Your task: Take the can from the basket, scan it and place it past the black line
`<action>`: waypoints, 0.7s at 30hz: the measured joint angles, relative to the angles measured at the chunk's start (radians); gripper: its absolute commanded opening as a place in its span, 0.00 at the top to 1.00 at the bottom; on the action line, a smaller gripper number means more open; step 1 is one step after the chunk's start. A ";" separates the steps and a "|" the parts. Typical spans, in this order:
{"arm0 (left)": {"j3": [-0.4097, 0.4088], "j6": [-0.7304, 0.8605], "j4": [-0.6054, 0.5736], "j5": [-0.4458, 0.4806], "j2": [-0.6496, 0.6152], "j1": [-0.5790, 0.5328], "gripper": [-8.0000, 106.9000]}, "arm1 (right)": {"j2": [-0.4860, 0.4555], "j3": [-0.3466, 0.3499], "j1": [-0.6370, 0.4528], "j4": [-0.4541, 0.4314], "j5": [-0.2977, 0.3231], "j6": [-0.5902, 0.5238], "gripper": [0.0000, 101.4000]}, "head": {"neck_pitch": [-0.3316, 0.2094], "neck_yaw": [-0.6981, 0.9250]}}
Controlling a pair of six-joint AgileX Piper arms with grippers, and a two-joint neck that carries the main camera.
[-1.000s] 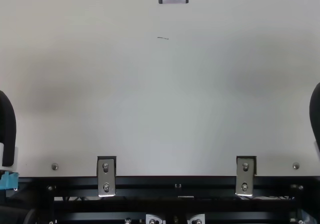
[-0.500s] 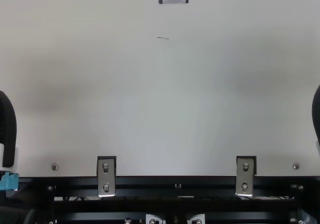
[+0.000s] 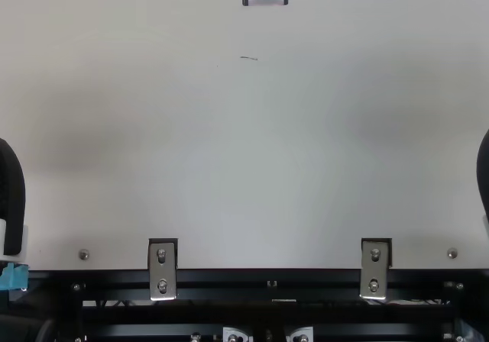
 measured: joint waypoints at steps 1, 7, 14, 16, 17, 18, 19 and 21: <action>0.000 0.000 0.000 0.000 0.000 0.000 0.15 | 0.000 0.000 0.000 0.000 0.000 0.000 0.00 | 0.000 0.000; 0.000 0.000 0.000 0.000 0.000 0.000 0.15 | 0.000 0.000 0.000 0.000 0.000 0.000 0.00 | 0.000 0.000; 0.000 0.000 0.000 0.000 0.000 0.000 0.15 | 0.000 0.000 0.000 0.000 0.000 0.000 0.00 | -0.005 0.000; 0.000 0.000 0.000 0.000 0.000 0.000 0.15 | 0.000 0.000 0.000 0.000 0.000 0.000 0.00 | -0.005 0.000; 0.000 0.000 0.000 0.000 0.000 0.000 0.15 | 0.000 0.000 0.000 0.000 0.000 0.000 0.00 | -0.005 0.000; 0.000 0.000 0.000 0.000 0.000 0.000 0.15 | 0.000 0.000 0.000 0.000 0.000 0.000 0.00 | -0.005 0.000; 0.000 0.000 0.000 0.000 0.000 0.000 0.15 | 0.000 0.000 0.000 0.000 0.000 0.000 0.00 | -0.005 0.000; 0.000 0.000 0.000 0.000 0.000 0.000 0.15 | 0.000 0.000 0.000 0.000 0.000 0.000 0.00 | -0.005 0.000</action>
